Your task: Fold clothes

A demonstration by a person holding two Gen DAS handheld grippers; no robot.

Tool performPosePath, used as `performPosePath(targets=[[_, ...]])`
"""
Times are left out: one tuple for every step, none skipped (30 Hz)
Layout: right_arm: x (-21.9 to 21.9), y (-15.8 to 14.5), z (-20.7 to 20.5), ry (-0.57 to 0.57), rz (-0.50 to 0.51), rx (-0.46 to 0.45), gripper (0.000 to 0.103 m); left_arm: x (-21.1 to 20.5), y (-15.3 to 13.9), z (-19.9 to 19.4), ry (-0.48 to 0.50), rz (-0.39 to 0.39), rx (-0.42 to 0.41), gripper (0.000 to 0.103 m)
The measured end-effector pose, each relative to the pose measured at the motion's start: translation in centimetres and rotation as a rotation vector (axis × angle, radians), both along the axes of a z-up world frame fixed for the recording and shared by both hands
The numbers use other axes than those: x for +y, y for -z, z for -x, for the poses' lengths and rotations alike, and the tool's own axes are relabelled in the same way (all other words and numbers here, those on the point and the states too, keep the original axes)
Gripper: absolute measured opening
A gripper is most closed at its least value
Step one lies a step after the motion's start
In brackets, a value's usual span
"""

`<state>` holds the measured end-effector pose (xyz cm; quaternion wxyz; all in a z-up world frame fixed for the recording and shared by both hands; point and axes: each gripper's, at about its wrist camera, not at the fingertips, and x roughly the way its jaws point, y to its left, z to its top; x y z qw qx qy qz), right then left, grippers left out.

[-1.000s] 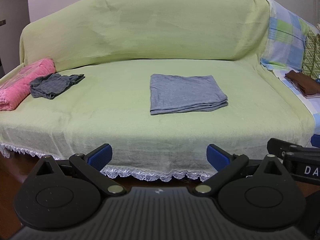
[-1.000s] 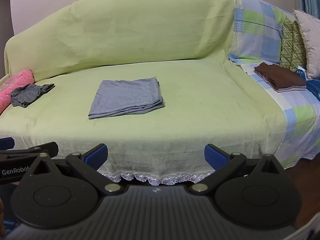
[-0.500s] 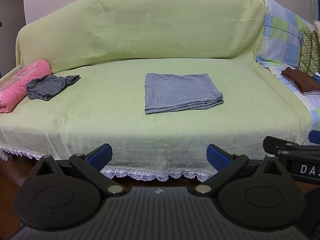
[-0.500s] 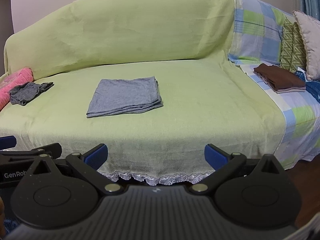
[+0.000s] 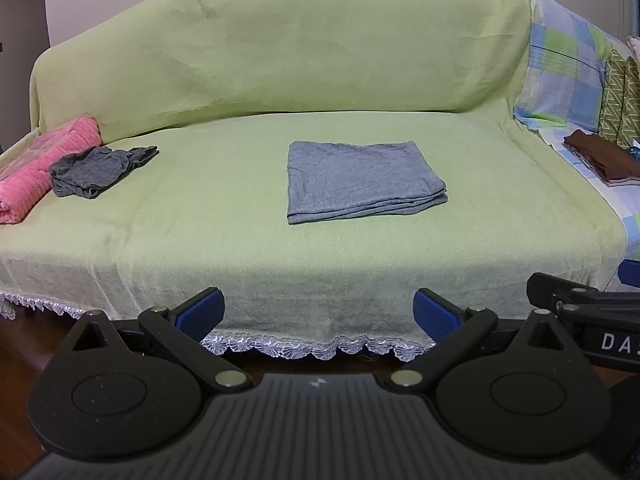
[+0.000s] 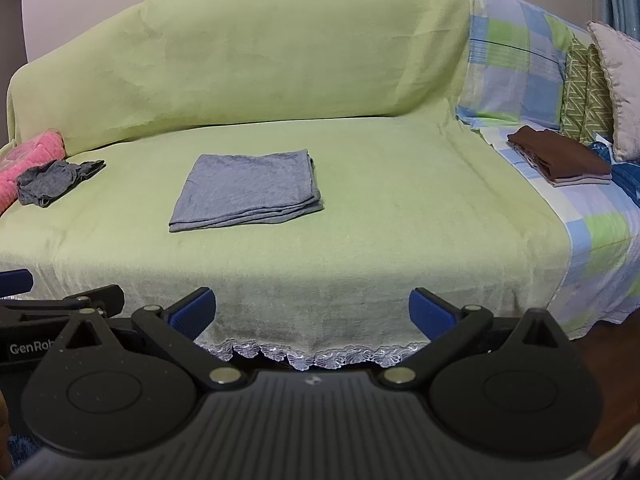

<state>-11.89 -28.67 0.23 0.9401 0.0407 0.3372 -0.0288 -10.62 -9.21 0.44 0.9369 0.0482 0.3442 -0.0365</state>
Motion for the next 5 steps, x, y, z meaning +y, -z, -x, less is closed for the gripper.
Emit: performPosePath(targets=[[0.04,0.02,-0.02,-0.002,0.0,0.002,0.102,0.1,0.12,-0.01,0.0,-0.002,-0.006,0.101],[0.06,0.05,-0.03,-0.003,-0.001,0.003,0.102,0.1,0.12,0.0,-0.001,-0.005,-0.009,0.101],[0.02,0.08,-0.03,-0.005,-0.001,0.005,0.102,0.09,0.13,0.0,-0.001,-0.008,-0.013,0.101],[0.0,0.09,-0.03,-0.005,-0.001,0.005,0.102,0.09,0.13,0.01,-0.001,-0.011,-0.016,0.101],[-0.02,0.09,-0.04,-0.006,-0.001,0.006,0.102,0.08,0.13,0.0,-0.001,-0.013,-0.018,0.101]])
